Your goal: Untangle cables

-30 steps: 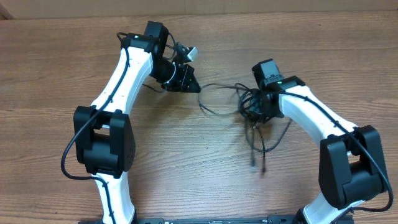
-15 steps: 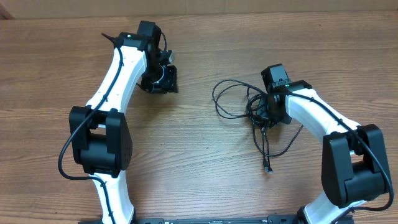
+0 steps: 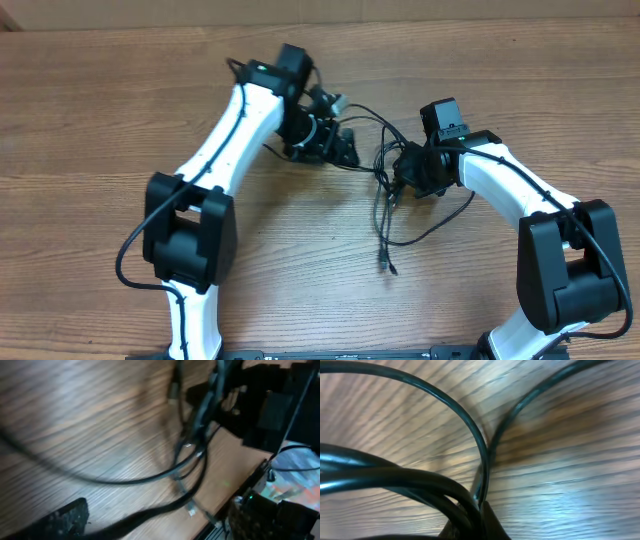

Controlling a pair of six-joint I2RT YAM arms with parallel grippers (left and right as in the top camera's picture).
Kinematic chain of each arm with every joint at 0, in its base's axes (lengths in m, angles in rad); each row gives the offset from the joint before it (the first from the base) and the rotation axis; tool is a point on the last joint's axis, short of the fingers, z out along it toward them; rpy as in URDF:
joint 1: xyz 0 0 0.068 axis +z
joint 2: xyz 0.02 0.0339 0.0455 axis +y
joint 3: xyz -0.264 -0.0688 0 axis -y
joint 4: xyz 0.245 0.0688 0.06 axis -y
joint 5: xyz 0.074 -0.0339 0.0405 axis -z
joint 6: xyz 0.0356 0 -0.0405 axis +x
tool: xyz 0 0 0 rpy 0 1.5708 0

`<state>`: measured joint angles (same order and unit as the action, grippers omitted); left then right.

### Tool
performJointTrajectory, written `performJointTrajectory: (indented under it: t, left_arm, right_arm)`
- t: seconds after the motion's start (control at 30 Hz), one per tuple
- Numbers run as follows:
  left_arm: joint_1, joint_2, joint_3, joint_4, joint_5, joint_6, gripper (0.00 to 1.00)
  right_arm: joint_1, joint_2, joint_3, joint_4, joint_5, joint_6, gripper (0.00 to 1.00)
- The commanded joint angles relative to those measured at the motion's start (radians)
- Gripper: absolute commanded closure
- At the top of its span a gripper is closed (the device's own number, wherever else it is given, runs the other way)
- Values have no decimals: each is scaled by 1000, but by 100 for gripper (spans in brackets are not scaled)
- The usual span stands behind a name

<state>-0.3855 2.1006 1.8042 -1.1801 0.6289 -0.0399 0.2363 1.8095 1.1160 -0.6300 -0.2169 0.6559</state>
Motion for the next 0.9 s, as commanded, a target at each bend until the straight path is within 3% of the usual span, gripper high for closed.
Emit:
performJointTrajectory:
  t: [0.0,0.13,0.3,0.5,0.57,0.6,0.63,0.87]
  left_arm:
    - [-35,5,15,26,3,-62,3]
    - [-70,5,15,71,-105,-187,2]
    - [-89,5,10,134,-203,-272,18]
    - [-88,5,8,177,-297,-282,53]
    - [-88,5,4,188,-303,-281,75]
    - [-89,5,0,191,-325,-282,91]
    - [-89,5,-4,194,-354,-282,96]
    - [-89,5,-99,205,-752,-282,96]
  right_arm:
    - [5,6,-5,25,-85,55,96]
    - [5,6,-5,63,-185,55,96]
    - [5,6,-5,87,-290,55,96]
    - [5,6,-5,88,-351,54,96]
    - [5,6,-5,88,-356,54,96]
    - [5,6,-5,87,-355,54,96]
    - [5,6,-5,87,-354,50,96]
    - [5,6,-5,20,-168,43,96]
